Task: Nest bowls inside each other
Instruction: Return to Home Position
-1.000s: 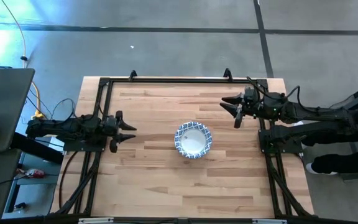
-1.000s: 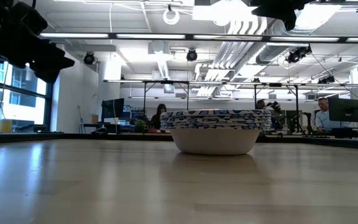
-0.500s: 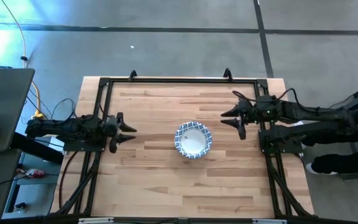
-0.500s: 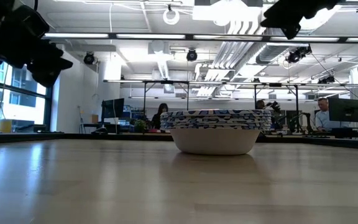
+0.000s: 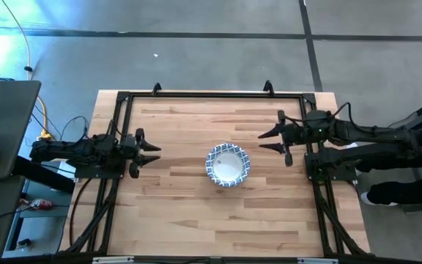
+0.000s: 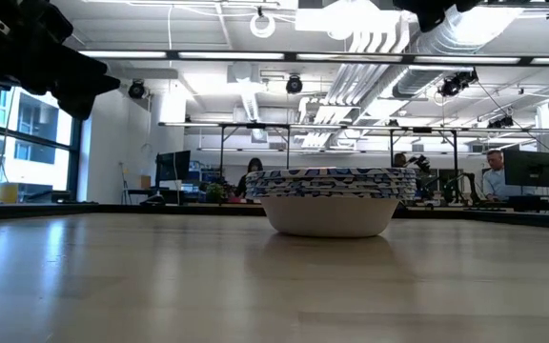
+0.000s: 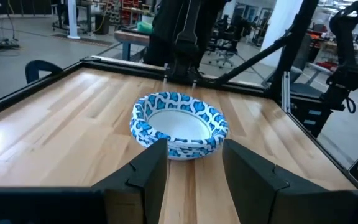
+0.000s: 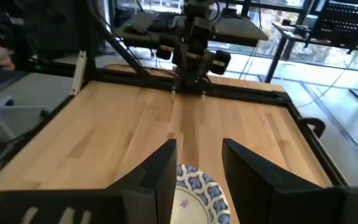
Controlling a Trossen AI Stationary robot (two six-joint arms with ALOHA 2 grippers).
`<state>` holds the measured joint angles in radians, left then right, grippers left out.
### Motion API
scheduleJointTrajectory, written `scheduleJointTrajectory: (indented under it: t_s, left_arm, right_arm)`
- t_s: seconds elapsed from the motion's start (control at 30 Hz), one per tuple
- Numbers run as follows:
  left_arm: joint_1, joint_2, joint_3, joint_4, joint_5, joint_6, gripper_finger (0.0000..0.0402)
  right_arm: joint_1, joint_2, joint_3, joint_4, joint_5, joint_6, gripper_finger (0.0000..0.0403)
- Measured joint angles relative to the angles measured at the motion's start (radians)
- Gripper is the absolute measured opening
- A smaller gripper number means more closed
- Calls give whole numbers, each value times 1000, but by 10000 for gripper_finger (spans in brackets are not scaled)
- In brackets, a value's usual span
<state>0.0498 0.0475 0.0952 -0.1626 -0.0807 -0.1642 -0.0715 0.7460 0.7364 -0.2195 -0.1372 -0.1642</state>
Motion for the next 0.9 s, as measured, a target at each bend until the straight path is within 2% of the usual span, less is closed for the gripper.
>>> scheduleJointTrajectory:
  t_s: [0.17,0.4,0.53,0.7,0.8,0.9]
  left_arm:
    - [0,0,0,3,-3,-16,145]
    - [0,0,0,3,-18,-27,145]
    - [0,0,0,3,-18,-27,145]
    - [0,0,0,-8,-9,-47,145]
    - [0,0,0,-27,5,-61,145]
    - [0,0,0,-42,12,-74,145]
  right_arm:
    - [0,17,0,52,42,60,121]
    - [0,120,0,207,237,183,121]
    - [0,197,0,268,249,183,121]
    - [0,273,0,341,313,148,121]
    - [0,290,0,418,290,90,121]
    - [0,276,0,405,286,80,121]
